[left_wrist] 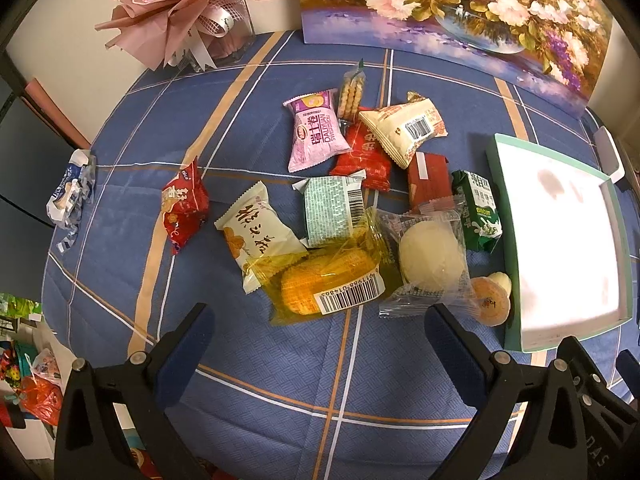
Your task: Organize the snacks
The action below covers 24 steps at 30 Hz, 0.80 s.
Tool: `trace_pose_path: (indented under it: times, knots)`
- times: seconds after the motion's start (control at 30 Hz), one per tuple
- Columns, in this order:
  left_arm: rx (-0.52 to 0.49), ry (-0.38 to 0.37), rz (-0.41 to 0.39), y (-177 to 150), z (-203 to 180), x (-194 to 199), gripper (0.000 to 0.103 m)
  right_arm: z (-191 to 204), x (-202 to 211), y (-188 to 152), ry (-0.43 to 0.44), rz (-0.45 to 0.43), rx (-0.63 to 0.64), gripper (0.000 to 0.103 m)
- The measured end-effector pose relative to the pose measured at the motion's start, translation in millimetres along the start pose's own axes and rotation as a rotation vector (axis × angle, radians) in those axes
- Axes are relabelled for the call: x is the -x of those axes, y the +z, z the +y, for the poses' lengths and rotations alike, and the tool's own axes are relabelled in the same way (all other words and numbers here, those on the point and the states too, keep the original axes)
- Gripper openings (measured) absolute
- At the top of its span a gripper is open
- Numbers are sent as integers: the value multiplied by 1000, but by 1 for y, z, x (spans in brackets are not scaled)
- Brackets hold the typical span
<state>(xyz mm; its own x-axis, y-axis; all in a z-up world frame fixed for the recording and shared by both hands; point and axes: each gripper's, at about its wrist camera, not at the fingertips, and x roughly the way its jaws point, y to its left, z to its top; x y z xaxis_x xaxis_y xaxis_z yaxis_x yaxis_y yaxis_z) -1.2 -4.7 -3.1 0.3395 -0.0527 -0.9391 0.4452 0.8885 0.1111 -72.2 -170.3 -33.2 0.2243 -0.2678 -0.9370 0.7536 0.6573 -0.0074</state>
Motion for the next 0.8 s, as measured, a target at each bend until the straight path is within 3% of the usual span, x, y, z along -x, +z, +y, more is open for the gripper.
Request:
trace_pose_path:
  times: [0.8]
  knots:
    - [0,-3,5,0,0,-2,103,2,0,-1,-1,1,2,103]
